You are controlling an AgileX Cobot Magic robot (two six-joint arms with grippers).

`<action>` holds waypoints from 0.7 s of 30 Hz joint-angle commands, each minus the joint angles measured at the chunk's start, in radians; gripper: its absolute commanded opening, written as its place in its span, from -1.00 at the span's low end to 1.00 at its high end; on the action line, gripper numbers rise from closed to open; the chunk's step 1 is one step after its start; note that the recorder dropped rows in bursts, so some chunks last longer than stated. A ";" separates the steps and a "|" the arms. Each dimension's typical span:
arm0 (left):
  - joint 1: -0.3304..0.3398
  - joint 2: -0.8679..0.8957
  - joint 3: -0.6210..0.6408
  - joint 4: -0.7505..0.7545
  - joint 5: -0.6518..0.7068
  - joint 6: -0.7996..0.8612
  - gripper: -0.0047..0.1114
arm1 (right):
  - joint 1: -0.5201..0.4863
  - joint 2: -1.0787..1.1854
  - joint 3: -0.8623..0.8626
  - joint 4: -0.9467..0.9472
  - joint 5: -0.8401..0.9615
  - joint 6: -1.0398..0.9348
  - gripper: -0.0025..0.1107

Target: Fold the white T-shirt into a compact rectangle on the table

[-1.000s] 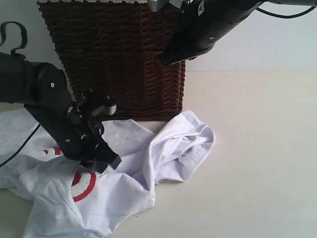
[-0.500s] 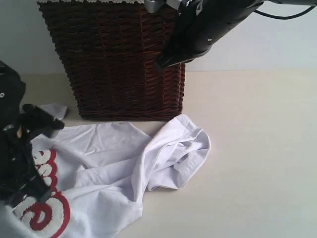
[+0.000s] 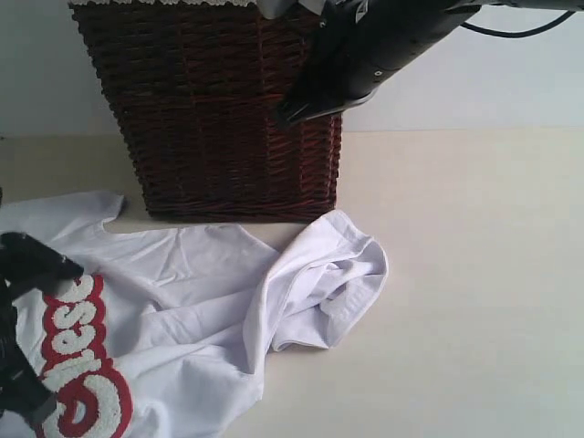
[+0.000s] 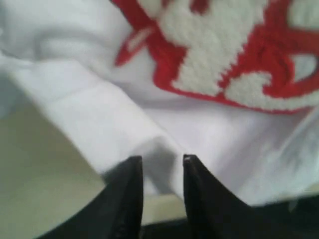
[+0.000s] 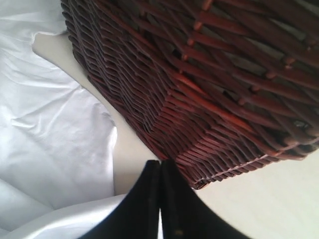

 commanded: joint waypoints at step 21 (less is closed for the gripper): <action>0.534 0.529 -0.371 0.237 -0.314 -0.192 -0.85 | -0.001 -0.011 -0.007 0.075 -0.078 -0.084 -0.96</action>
